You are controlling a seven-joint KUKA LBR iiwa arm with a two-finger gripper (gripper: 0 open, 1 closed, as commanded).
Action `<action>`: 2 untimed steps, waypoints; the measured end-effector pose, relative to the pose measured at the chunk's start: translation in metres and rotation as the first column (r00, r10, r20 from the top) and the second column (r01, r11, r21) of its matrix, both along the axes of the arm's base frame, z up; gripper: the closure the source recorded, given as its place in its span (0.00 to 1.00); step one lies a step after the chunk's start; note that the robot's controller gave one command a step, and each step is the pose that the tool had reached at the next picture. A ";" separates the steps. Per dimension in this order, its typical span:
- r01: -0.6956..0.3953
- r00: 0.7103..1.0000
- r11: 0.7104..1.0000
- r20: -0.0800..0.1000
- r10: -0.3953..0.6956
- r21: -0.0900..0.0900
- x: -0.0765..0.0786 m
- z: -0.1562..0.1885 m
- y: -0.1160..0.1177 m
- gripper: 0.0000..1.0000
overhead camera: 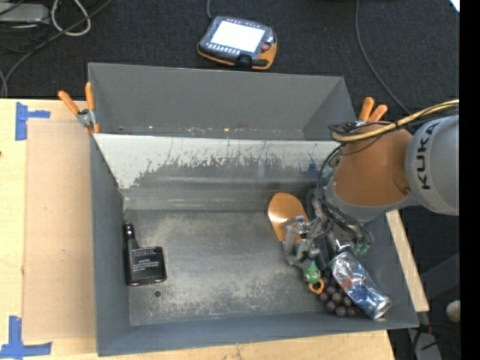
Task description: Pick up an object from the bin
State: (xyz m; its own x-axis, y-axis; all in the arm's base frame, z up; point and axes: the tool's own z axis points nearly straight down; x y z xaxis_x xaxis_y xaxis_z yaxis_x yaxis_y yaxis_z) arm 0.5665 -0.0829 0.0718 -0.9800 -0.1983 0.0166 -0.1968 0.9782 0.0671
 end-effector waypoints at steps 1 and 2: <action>0.105 0.995 0.994 0.002 -0.105 -0.006 0.001 0.003 0.004 0.00; 0.106 0.994 0.994 0.002 -0.106 -0.006 0.001 0.003 0.004 0.00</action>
Offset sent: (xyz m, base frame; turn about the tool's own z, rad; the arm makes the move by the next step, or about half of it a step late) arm 0.0000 0.0000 0.0000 0.0000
